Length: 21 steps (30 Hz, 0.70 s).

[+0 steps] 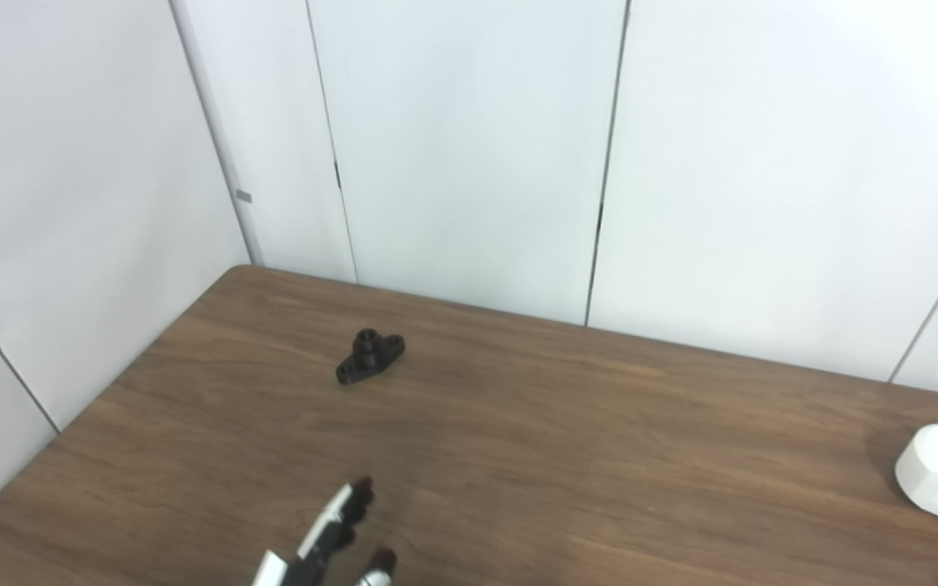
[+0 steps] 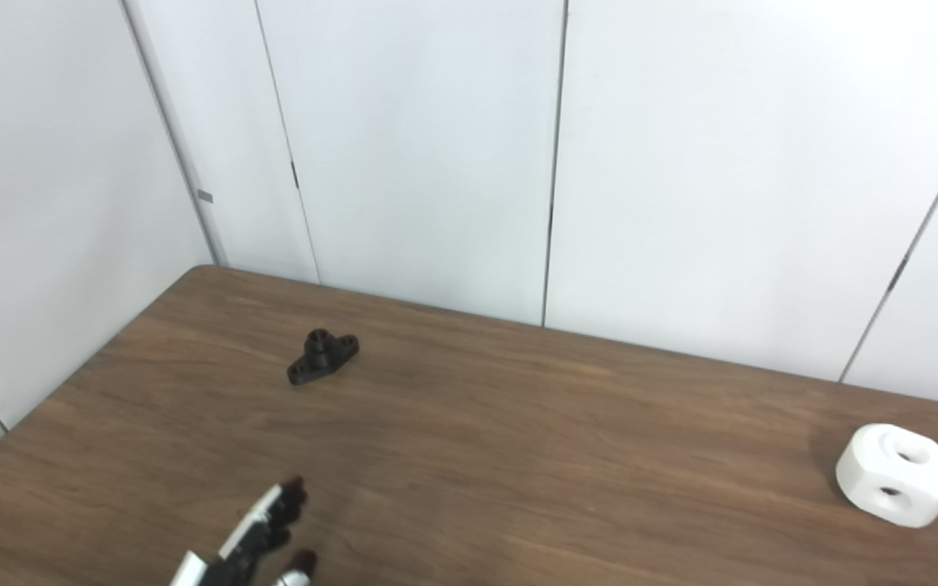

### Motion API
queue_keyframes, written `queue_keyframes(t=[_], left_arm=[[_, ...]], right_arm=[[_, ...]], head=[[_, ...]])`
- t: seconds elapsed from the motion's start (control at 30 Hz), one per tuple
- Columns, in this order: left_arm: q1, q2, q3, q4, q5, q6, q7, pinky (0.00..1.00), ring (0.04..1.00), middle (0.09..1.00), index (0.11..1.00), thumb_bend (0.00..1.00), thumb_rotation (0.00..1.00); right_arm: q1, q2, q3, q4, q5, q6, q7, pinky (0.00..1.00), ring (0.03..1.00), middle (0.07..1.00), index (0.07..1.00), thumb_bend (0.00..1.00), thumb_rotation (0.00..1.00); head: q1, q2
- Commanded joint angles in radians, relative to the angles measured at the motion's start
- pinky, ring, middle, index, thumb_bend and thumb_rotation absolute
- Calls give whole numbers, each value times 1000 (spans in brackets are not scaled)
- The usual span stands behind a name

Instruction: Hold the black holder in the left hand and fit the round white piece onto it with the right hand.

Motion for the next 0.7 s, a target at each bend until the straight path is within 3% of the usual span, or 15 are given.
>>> queue_keyframes(t=[0.0, 0.07, 0.17, 0.37, 0.53, 0.67], left_arm=[[-109, 10, 40, -57, 53, 53, -6, 921, 913, 908, 941, 384, 584], [-163, 35, 65, -78, 97, 111, -21, 912, 910, 896, 933, 390, 557], [-262, 69, 99, -97, 147, 201, -53, 932, 921, 904, 932, 457, 418], [-398, 129, 150, -78, 210, 267, -93, 918, 911, 899, 917, 602, 287], [-492, 195, 179, -37, 274, 367, -150, 832, 890, 905, 910, 657, 320], [-564, 237, 191, 37, 305, 388, -153, 767, 862, 890, 900, 687, 298]], right_arm=[[-2, -3, -7, -33, -5, -12, -8, 1000, 1000, 1000, 1000, 552, 1000], [-3, 0, -5, -38, -10, -4, -14, 1000, 1000, 1000, 1000, 561, 1000], [-6, 3, -4, -35, -8, -6, -20, 1000, 1000, 1000, 1000, 571, 1000], [-8, 13, -2, -43, -17, 5, -29, 1000, 1000, 1000, 985, 572, 1000], [-10, 15, 1, -34, -19, -4, -29, 1000, 1000, 1000, 975, 574, 1000], [-9, 17, 4, -36, -16, -10, -27, 1000, 1000, 1000, 969, 565, 1000]], head=[[-2, 1], [-6, 1], [-4, -1], [-9, 0], [-20, -1], [-23, -2]])
